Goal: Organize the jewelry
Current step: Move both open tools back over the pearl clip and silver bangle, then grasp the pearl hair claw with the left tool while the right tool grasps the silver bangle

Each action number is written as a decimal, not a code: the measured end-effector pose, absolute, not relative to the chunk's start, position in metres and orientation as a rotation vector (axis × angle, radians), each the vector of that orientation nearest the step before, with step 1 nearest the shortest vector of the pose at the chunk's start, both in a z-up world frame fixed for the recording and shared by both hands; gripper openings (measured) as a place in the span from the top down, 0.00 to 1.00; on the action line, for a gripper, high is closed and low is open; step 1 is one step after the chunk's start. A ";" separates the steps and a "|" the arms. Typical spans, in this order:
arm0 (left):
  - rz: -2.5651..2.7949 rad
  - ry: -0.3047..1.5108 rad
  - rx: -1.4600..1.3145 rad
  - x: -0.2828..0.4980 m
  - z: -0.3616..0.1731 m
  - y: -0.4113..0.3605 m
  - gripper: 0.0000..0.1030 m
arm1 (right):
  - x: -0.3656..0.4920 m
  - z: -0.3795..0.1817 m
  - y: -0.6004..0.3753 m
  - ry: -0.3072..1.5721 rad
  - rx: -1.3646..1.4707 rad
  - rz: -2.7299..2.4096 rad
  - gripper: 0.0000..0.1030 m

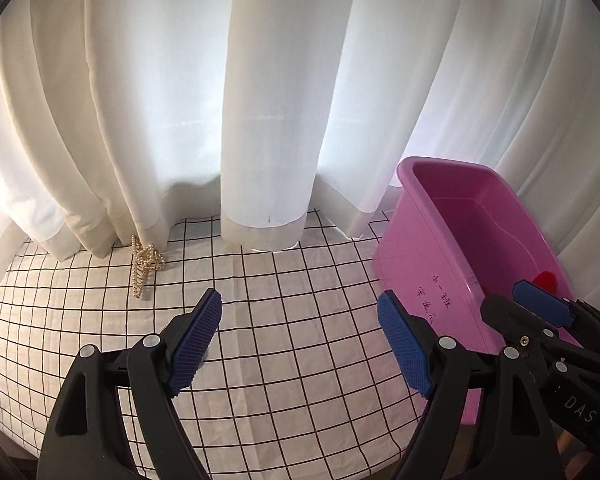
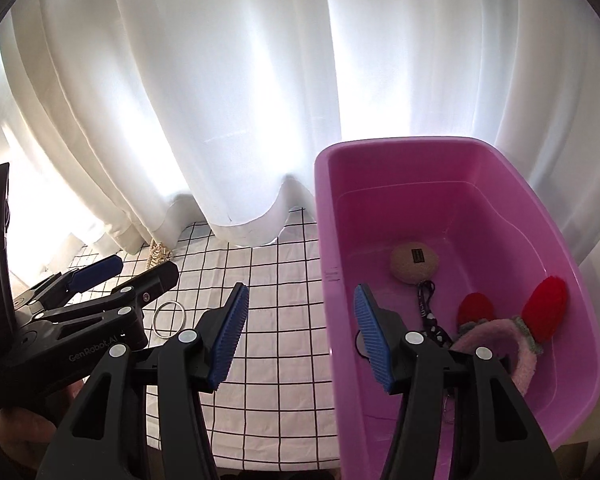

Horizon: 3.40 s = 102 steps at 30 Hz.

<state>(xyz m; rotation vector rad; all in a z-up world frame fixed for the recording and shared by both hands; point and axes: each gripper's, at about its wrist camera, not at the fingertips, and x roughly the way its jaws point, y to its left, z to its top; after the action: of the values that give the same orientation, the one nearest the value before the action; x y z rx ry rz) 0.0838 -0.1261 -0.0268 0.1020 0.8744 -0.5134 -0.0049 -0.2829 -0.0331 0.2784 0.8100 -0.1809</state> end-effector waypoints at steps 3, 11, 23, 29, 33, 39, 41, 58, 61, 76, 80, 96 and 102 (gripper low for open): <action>-0.460 0.879 0.087 0.094 -0.032 -0.089 0.24 | 0.010 -0.034 -0.258 0.822 0.258 -0.137 0.49; -0.303 0.899 0.049 0.126 -0.054 0.006 0.24 | 0.046 -0.051 -0.199 0.865 0.217 -0.038 0.47; -0.230 0.939 0.011 0.177 -0.099 0.068 0.24 | 0.095 -0.114 -0.144 0.950 0.239 0.035 0.44; -0.254 0.957 0.024 0.199 -0.124 0.072 0.24 | 0.118 -0.148 -0.116 0.991 0.225 0.061 0.39; -0.272 0.969 0.037 0.213 -0.139 0.072 0.24 | 0.130 -0.166 -0.104 1.007 0.211 0.062 0.35; -0.286 0.985 0.059 0.230 -0.158 0.069 0.24 | 0.147 -0.190 -0.089 1.037 0.150 0.046 0.35; -0.293 0.989 0.063 0.235 -0.163 0.067 0.24 | 0.151 -0.197 -0.084 1.044 0.135 0.047 0.35; -0.313 1.019 0.093 0.257 -0.192 0.054 0.24 | 0.172 -0.231 -0.075 1.103 0.093 0.002 0.29; -0.314 1.025 0.088 0.261 -0.195 0.052 0.24 | 0.176 -0.233 -0.074 1.106 0.081 0.007 0.24; -0.312 1.028 0.106 0.270 -0.201 0.041 0.24 | 0.178 -0.243 -0.069 1.031 0.006 0.002 0.08; -0.312 1.029 0.096 0.272 -0.201 0.033 0.24 | 0.169 -0.245 -0.071 1.033 0.008 0.001 0.08; -0.388 1.050 0.018 0.278 -0.198 0.009 0.24 | 0.167 -0.241 -0.070 1.044 0.007 0.006 0.08; -0.396 1.067 0.060 0.290 -0.197 -0.003 0.24 | 0.170 -0.241 -0.070 1.042 0.005 0.008 0.08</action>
<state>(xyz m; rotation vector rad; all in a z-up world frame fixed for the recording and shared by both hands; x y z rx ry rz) 0.2897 -0.0025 -0.1972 0.0603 1.0668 -0.3964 0.1699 -0.0697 -0.2406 0.0052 1.0419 0.0085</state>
